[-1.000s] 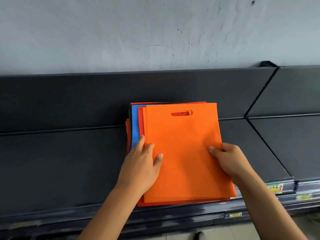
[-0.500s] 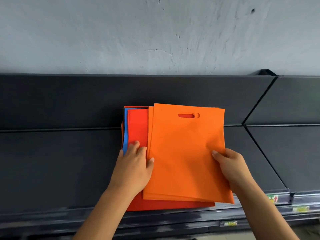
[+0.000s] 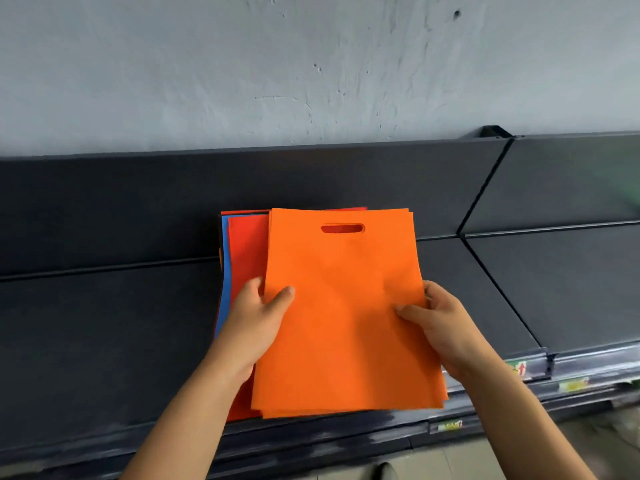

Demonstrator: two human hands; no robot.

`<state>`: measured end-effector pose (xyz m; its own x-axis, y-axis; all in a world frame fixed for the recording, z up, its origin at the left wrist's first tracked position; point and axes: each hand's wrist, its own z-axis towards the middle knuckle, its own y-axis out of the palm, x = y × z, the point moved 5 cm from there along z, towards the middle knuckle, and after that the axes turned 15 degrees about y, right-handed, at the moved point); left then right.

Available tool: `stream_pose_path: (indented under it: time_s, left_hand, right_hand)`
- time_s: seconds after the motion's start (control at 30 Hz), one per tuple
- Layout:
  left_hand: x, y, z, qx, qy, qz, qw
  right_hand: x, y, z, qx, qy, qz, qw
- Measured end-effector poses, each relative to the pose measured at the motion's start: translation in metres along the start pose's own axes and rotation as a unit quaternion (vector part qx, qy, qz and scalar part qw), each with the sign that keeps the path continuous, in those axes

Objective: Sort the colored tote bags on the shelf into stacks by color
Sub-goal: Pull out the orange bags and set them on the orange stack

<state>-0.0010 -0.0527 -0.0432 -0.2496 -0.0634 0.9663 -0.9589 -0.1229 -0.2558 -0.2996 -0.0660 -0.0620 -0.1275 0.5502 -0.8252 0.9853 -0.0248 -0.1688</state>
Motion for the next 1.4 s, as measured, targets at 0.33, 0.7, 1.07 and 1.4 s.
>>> stream_pose_path:
  time_s: [0.33, 0.7, 1.07, 1.4]
  left_hand:
    - [0.018, 0.038, -0.009, -0.101, 0.128, 0.104, 0.981]
    - [0.069, 0.158, -0.053, -0.152, 0.148, 0.139, 0.967]
    - [0.134, 0.397, -0.125, -0.227, 0.189, 0.134, 0.946]
    - [0.185, 0.555, -0.179, -0.3, 0.236, 0.117, 0.917]
  right_hand:
    - [0.036, -0.035, -0.041, 0.099, 0.011, 0.038, 0.994]
    - [0.088, -0.151, -0.067, 0.121, 0.042, 0.124, 0.984]
    - [0.16, -0.385, -0.119, 0.2, 0.056, 0.169, 0.964]
    - [0.194, -0.522, -0.179, 0.299, 0.078, 0.176, 0.935]
